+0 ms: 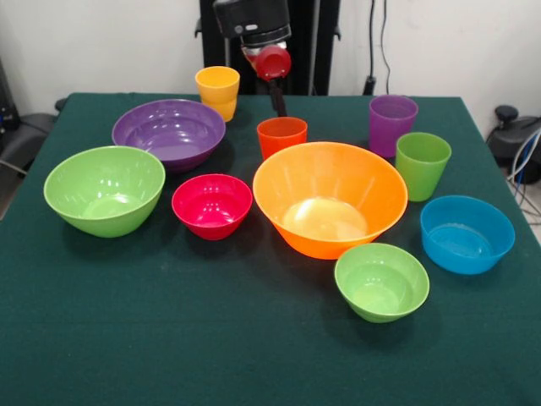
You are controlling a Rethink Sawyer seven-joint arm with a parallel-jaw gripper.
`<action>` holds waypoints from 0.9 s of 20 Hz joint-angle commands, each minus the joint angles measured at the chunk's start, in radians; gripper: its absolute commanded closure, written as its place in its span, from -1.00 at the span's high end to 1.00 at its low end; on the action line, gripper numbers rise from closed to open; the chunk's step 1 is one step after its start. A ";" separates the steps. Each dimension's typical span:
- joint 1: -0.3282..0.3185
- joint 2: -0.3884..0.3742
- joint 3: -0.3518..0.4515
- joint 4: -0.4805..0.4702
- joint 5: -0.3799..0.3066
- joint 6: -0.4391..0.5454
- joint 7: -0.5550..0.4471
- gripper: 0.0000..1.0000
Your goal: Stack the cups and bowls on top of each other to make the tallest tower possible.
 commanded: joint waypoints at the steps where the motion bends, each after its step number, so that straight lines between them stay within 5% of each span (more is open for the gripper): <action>1: -0.048 0.015 0.125 -0.024 -0.008 0.125 -0.008 1.00; 7: -0.018 0.007 0.068 -0.043 0.001 0.058 -0.026 1.00; 18: -0.115 -0.048 0.189 0.015 0.016 0.074 -0.027 1.00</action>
